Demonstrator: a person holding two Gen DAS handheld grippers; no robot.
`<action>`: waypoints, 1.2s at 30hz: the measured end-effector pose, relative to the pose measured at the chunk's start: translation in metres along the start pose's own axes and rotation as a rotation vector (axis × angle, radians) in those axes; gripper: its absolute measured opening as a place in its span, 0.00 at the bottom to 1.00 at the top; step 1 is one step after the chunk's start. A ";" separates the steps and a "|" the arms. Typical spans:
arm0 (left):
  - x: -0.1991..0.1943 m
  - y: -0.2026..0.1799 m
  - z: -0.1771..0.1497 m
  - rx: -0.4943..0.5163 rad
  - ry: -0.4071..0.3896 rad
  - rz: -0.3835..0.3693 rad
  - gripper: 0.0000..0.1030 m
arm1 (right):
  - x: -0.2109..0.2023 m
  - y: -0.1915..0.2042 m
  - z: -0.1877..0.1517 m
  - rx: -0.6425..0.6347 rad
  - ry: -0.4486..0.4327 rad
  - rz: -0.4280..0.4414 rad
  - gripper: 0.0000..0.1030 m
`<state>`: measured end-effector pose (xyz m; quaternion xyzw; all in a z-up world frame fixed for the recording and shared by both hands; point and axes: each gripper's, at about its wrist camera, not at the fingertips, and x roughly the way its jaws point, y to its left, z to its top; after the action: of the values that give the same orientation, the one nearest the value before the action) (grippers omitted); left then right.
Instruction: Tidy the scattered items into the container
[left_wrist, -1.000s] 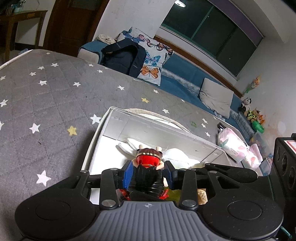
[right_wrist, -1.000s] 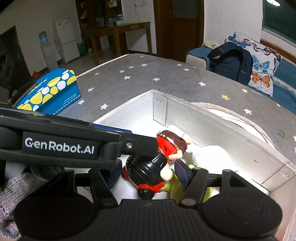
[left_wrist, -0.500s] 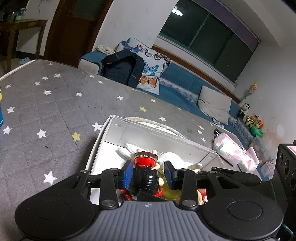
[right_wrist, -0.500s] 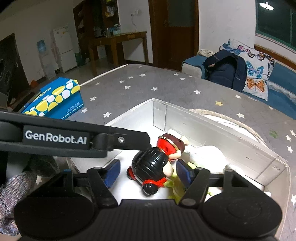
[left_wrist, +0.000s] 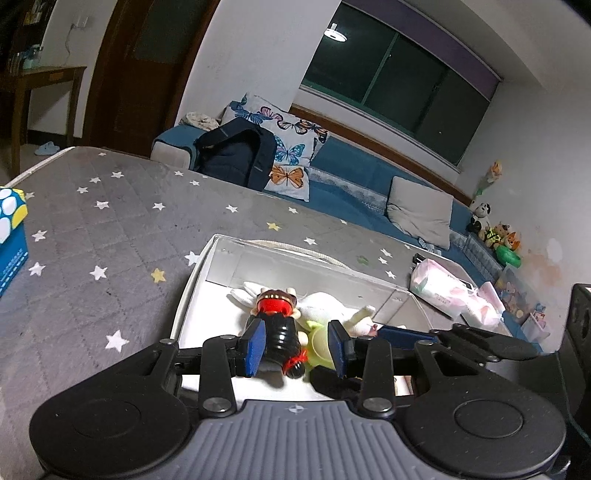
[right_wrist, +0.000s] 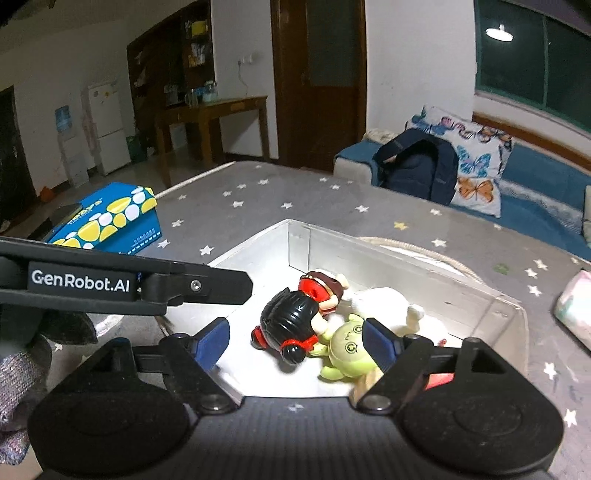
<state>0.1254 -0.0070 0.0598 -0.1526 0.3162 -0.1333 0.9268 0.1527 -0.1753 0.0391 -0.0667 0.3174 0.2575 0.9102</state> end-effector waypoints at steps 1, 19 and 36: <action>-0.003 -0.001 -0.002 0.003 -0.003 0.007 0.38 | -0.004 0.001 -0.001 0.001 -0.008 -0.005 0.78; -0.046 -0.021 -0.044 0.094 -0.004 0.062 0.38 | -0.066 0.007 -0.043 0.114 -0.087 -0.083 0.92; -0.049 -0.038 -0.088 0.166 0.063 0.119 0.38 | -0.097 0.011 -0.081 0.171 -0.121 -0.126 1.00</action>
<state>0.0270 -0.0428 0.0337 -0.0519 0.3413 -0.1087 0.9322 0.0387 -0.2304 0.0346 0.0070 0.2777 0.1752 0.9445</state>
